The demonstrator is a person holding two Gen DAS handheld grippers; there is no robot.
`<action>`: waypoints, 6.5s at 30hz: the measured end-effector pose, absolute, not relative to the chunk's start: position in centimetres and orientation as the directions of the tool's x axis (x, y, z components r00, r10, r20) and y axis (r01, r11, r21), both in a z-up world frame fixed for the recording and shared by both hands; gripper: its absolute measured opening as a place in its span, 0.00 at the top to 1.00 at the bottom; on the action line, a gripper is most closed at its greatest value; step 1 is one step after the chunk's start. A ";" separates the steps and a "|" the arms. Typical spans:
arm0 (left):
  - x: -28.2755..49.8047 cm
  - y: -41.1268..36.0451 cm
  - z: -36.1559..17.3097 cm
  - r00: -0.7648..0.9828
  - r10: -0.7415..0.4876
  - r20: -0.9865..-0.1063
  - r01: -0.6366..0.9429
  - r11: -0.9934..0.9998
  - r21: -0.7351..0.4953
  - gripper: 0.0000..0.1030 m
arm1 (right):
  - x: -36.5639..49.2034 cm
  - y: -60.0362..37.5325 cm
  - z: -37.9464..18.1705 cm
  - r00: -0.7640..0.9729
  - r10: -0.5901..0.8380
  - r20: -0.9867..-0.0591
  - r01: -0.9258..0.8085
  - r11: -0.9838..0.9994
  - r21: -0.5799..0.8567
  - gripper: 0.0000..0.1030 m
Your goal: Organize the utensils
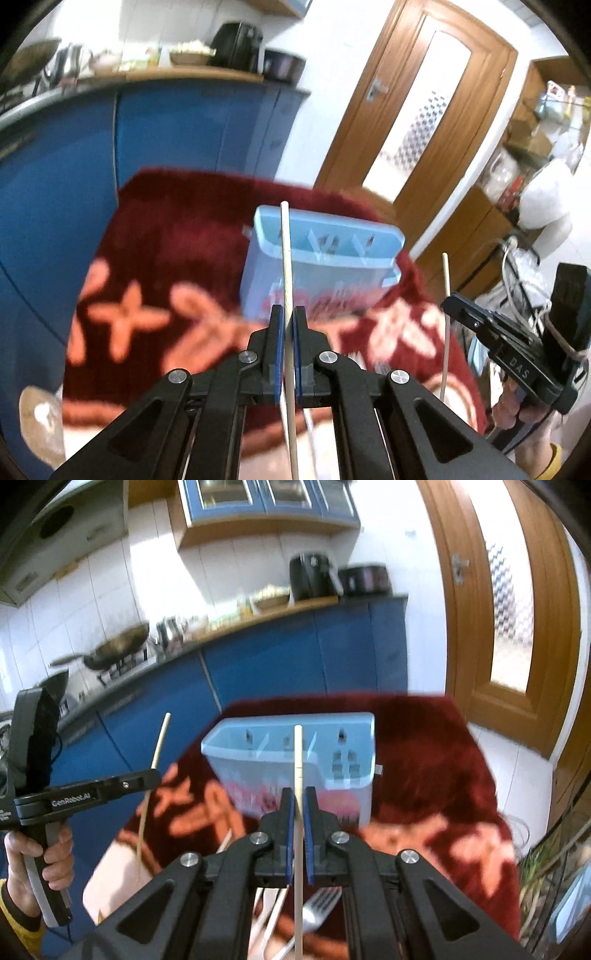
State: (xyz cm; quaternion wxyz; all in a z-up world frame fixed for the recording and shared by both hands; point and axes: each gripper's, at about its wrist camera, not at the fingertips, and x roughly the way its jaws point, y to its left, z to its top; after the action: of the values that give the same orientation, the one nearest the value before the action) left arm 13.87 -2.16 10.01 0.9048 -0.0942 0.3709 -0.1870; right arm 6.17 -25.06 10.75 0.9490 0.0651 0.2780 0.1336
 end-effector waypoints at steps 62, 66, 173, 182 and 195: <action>20.8 -4.6 7.3 0.885 -0.300 -0.357 0.245 0.951 -0.190 0.80 | 15.0 -23.2 9.0 0.919 0.227 -0.324 -0.208 0.974 0.093 0.77; 19.5 -4.4 7.9 0.881 -0.306 -0.360 0.252 0.949 -0.190 0.80 | 13.3 -23.1 9.7 0.920 0.212 -0.329 -0.192 0.977 0.092 0.77; 9.7 -2.2 6.3 0.635 -0.467 -0.616 0.352 0.884 -0.307 0.96 | 0.5 -28.0 6.5 0.770 0.448 -0.455 -0.184 0.838 0.514 0.97; 9.9 -2.4 9.5 0.720 -0.459 -0.520 0.360 0.888 -0.285 0.96 | 0.6 -28.2 9.2 0.838 0.402 -0.370 -0.208 0.861 0.465 0.97; 13.3 -2.4 12.5 0.796 -0.414 -0.442 0.326 0.908 -0.263 0.96 | 3.1 -29.0 11.6 0.876 0.376 -0.303 -0.218 0.868 0.447 0.97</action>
State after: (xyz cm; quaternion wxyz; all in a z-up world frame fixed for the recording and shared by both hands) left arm 13.29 -2.38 12.51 0.9436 -0.0871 0.2524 -0.1960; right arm 3.06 -29.00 11.63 0.9468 0.2038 0.1936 0.1569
